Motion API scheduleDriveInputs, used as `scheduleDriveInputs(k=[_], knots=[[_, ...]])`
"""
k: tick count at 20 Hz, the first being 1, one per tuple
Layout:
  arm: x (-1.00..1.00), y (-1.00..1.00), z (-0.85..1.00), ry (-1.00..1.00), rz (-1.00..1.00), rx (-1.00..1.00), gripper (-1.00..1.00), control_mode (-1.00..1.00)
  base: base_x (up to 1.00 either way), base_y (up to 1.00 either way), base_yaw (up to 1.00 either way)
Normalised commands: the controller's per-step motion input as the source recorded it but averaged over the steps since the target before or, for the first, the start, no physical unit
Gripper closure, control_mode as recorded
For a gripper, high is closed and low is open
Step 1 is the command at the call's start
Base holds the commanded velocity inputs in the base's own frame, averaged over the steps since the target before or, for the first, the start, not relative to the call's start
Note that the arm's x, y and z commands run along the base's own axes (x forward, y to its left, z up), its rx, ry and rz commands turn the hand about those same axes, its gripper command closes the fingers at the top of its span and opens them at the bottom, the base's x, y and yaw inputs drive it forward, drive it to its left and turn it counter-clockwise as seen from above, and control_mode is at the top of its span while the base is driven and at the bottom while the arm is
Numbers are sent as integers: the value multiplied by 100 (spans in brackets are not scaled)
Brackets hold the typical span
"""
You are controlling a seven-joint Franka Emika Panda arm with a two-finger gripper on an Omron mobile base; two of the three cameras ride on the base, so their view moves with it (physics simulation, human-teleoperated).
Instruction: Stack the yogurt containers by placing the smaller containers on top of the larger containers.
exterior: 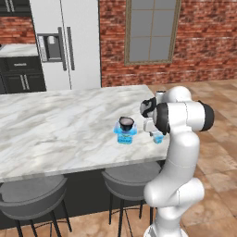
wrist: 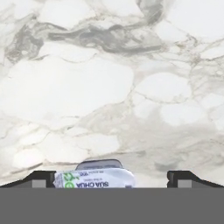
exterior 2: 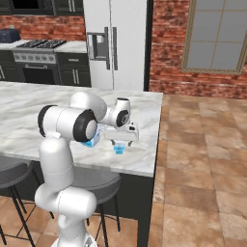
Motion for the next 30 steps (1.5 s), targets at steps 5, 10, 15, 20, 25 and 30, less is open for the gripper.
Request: scheduleDriveInputs(k=[5,10,15,20,25,30], knots=[[-1,0,-13,1,0,0,-100,-100,0,0,0],[-5,0,-16,0,0,0,-100,-100,0,0,0],[-8,0,-13,0,0,1,-100,-100,0,0,0],[-11,0,-3,0,0,3,-100,-100,0,0,0],[-6,0,0,0,0,3,-100,-100,0,0,0],[-13,0,0,0,0,0,-100,-100,0,0,0]])
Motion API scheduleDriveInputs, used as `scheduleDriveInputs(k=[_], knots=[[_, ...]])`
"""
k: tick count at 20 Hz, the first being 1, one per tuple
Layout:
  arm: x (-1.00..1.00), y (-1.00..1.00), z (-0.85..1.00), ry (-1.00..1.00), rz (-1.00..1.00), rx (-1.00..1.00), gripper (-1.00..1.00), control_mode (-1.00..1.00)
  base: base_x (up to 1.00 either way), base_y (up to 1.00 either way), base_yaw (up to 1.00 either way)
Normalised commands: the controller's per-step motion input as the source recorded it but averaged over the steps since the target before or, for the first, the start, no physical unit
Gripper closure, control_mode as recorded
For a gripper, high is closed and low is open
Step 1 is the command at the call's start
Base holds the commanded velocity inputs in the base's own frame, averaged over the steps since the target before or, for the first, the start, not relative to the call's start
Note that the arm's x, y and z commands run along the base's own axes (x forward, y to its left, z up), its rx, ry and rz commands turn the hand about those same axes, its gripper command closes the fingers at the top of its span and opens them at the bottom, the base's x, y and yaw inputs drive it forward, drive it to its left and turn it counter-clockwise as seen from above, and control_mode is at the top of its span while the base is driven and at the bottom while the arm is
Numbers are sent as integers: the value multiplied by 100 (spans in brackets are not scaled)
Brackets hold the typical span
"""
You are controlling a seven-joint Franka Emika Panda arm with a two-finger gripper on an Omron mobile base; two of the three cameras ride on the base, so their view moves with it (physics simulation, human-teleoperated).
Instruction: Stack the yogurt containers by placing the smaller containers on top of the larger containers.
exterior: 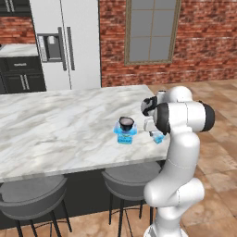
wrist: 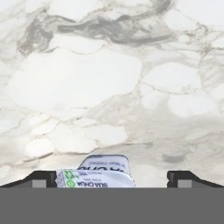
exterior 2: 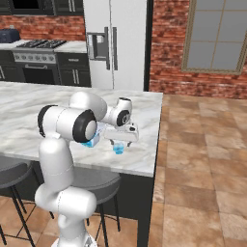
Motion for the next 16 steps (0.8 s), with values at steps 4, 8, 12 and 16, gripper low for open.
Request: scheduleDriveInputs(k=[4,8,12,16], knots=[[-11,0,0,0,0,0,-100,-100,0,0,0],[-6,-4,0,0,0,0,-100,-100,0,0,0],[-1,-5,0,0,0,0,-100,-100,0,0,0],[0,-8,0,0,0,0,-100,-100,0,0,0]])
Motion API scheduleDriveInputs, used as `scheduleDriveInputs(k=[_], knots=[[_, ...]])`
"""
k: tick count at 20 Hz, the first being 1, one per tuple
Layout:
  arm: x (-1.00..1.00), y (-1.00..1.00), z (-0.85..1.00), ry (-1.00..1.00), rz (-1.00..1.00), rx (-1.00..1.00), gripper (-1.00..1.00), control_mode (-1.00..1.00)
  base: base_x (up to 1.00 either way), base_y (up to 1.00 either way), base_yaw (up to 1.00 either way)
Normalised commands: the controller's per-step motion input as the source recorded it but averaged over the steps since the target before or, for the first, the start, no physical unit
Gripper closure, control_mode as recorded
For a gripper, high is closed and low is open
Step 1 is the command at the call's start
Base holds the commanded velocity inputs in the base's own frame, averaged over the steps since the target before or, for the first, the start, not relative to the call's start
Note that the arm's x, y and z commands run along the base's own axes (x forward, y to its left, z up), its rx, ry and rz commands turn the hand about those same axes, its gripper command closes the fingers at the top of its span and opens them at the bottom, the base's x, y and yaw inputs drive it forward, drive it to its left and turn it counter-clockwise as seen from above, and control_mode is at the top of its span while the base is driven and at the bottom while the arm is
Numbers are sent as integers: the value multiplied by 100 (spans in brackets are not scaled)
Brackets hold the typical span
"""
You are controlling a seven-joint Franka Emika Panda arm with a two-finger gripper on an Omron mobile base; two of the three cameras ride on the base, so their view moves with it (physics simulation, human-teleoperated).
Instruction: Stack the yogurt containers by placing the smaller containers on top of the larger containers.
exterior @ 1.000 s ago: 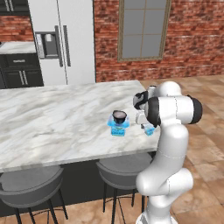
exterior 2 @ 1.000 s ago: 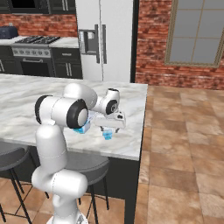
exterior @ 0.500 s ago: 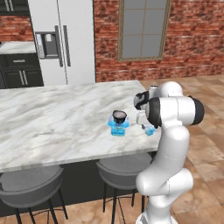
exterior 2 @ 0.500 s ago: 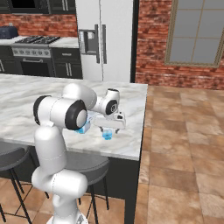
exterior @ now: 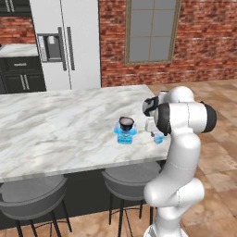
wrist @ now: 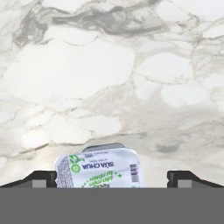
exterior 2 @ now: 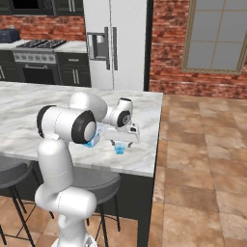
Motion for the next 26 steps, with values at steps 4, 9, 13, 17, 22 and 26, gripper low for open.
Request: scheduleDriveInputs(k=[4,9,13,17,22,26], knots=[[-9,-3,-2,0,0,0,-100,-100,0,0,0],[-5,0,-9,0,0,2,-100,-100,0,0,0],[0,0,-10,0,0,3,-100,-100,0,0,0],[0,0,-11,0,0,3,-100,-100,0,0,0],[0,0,-10,0,0,2,-100,-100,0,0,0],[0,0,-18,0,0,1,-100,-100,0,0,0]])
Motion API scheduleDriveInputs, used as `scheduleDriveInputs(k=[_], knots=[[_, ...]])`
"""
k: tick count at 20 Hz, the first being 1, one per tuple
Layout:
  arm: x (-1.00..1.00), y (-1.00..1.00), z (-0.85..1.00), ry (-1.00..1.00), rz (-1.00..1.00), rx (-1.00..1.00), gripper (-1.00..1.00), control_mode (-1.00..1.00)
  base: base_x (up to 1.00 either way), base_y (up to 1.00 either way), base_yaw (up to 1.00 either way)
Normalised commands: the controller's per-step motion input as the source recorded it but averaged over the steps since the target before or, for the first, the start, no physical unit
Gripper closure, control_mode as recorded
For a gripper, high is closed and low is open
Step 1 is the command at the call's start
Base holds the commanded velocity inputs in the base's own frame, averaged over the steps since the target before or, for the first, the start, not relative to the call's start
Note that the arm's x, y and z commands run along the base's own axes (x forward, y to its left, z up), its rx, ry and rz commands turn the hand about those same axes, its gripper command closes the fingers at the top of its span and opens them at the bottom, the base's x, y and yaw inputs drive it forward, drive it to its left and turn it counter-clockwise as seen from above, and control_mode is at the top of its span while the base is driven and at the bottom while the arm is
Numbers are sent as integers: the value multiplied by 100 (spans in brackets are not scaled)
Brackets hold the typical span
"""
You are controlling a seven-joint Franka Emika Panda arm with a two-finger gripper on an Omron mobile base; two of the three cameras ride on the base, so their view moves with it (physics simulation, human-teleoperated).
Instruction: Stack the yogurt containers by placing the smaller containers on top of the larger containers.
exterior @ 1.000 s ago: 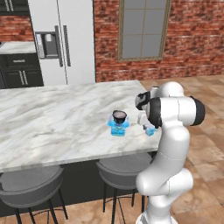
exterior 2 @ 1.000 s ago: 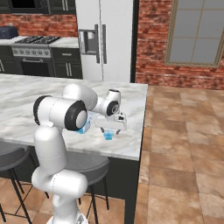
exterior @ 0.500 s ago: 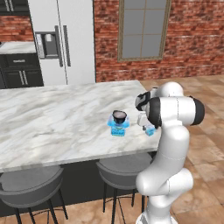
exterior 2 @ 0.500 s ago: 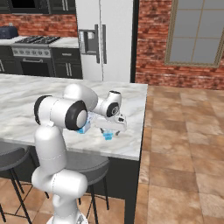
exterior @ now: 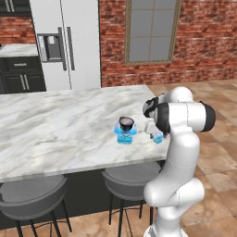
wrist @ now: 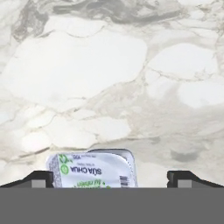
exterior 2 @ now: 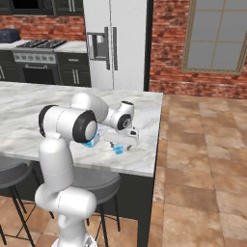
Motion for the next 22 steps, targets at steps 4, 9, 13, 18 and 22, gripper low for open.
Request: scheduleDriveInputs(k=[4,9,13,18,22], knots=[[0,0,-21,1,0,3,-100,-100,0,0,0],[0,0,-13,0,0,2,100,-100,0,0,0],[0,-1,-8,0,0,1,100,-100,0,0,0],[0,-3,-3,0,0,0,100,-100,0,0,0],[0,-9,2,0,0,1,100,-100,0,0,0]])
